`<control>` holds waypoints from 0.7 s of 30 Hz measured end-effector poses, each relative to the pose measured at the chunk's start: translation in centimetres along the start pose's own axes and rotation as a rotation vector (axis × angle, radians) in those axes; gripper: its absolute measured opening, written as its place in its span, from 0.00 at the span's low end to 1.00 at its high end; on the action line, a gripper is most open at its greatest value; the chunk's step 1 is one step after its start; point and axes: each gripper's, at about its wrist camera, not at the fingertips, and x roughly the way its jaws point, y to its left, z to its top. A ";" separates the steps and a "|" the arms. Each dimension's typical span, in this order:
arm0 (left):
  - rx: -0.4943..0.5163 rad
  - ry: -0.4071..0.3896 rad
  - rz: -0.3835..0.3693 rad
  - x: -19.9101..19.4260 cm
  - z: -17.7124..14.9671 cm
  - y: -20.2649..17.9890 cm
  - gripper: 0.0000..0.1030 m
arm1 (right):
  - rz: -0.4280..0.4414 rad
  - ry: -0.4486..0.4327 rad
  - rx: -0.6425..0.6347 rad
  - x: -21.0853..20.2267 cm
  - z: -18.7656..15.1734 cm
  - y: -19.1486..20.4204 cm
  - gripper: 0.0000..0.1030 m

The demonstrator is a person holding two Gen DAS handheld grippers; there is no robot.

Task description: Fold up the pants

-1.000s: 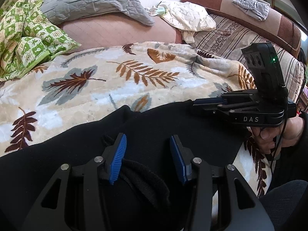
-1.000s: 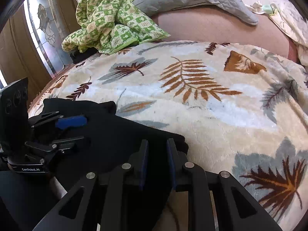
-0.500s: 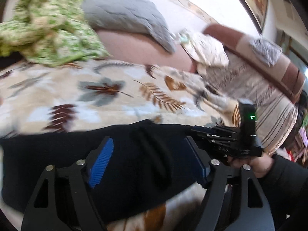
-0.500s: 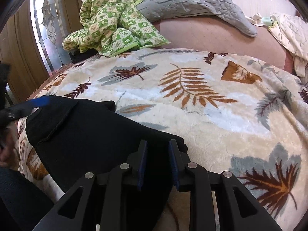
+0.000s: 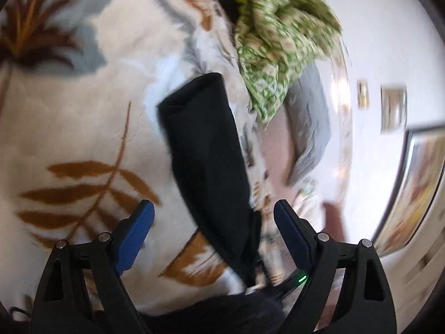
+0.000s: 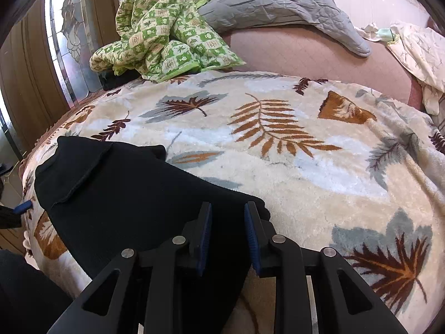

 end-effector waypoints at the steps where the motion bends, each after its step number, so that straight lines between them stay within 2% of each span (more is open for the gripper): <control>1: -0.008 -0.003 -0.007 0.3 0.3 0.1 0.85 | -0.005 -0.002 -0.001 0.0 0.0 0.0 0.25; 4: 0.013 -0.024 -0.015 1.4 0.8 -0.4 0.87 | -0.016 -0.005 0.003 -0.1 0.0 0.0 0.29; 5: 0.019 -0.031 -0.015 1.7 0.8 -0.7 0.91 | -0.025 -0.005 0.009 -0.1 0.0 -0.1 0.33; 6: 0.022 -0.038 -0.014 1.9 0.8 -0.9 0.94 | -0.048 -0.002 0.020 0.0 0.0 -0.3 0.49; 7: 0.029 -0.044 -0.014 2.1 0.7 -1.2 1.00 | -0.081 0.010 0.047 0.1 0.0 -0.7 0.57; 8: 0.042 -0.054 0.002 2.2 0.7 -1.7 1.00 | -0.079 0.015 0.075 0.2 -0.1 -1.1 0.66; 12: 0.061 -0.074 0.045 3.3 0.7 -2.3 1.00 | -0.037 0.019 0.116 0.3 -0.1 -2.1 0.66; 17: 0.029 -0.081 0.021 3.9 1.4 -2.3 1.00 | -0.042 0.017 0.111 0.3 -0.2 -1.8 0.66; 21: 0.081 -0.101 0.000 3.4 0.5 -2.4 1.00 | -0.040 0.016 0.113 0.2 -0.2 -1.8 0.66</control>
